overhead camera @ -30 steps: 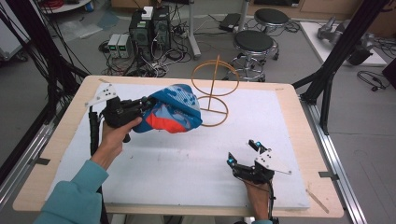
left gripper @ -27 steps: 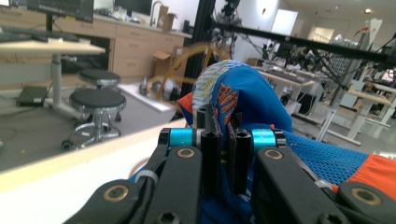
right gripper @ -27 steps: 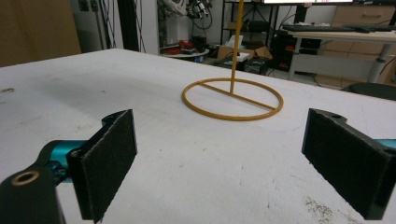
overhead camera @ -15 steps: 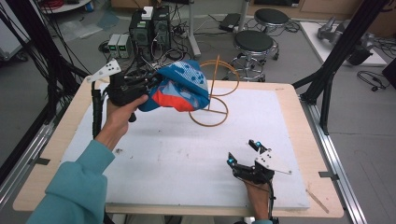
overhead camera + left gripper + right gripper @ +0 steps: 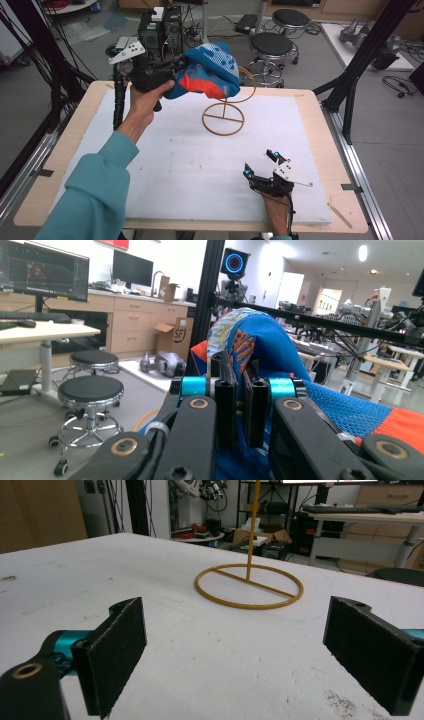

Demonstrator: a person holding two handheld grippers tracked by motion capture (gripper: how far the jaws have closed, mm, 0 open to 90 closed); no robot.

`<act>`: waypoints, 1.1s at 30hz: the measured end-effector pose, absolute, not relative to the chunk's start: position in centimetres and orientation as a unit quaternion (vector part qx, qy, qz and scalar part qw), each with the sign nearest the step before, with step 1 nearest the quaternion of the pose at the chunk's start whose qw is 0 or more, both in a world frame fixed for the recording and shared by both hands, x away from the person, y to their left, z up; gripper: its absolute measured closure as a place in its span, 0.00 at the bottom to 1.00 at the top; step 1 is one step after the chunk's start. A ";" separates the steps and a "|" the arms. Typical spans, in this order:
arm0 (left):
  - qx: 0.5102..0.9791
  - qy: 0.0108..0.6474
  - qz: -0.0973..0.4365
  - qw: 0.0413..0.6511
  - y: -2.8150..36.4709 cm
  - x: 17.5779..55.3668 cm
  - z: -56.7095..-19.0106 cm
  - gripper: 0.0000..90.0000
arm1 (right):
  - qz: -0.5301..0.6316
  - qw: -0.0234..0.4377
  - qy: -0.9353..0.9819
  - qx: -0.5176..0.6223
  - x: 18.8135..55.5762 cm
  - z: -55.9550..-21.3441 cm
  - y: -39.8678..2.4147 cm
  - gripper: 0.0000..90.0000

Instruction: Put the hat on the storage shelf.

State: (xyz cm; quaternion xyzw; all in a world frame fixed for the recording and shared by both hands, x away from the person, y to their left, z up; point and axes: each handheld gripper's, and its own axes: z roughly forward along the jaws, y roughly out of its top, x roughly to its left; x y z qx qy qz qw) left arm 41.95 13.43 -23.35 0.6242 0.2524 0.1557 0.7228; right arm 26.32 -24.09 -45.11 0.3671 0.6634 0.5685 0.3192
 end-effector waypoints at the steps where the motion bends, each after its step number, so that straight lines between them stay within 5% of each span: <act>1: 0.626 0.250 0.159 0.722 13.2 42.1 -23.1 0.96 | 0.569 0.319 0.663 0.368 26.3 -45.1 -24.1 0.10; 33: 0.658 0.274 0.171 0.680 5.5 47.9 -24.7 0.96 | 0.575 0.313 0.658 0.373 26.3 -45.1 -24.3 0.10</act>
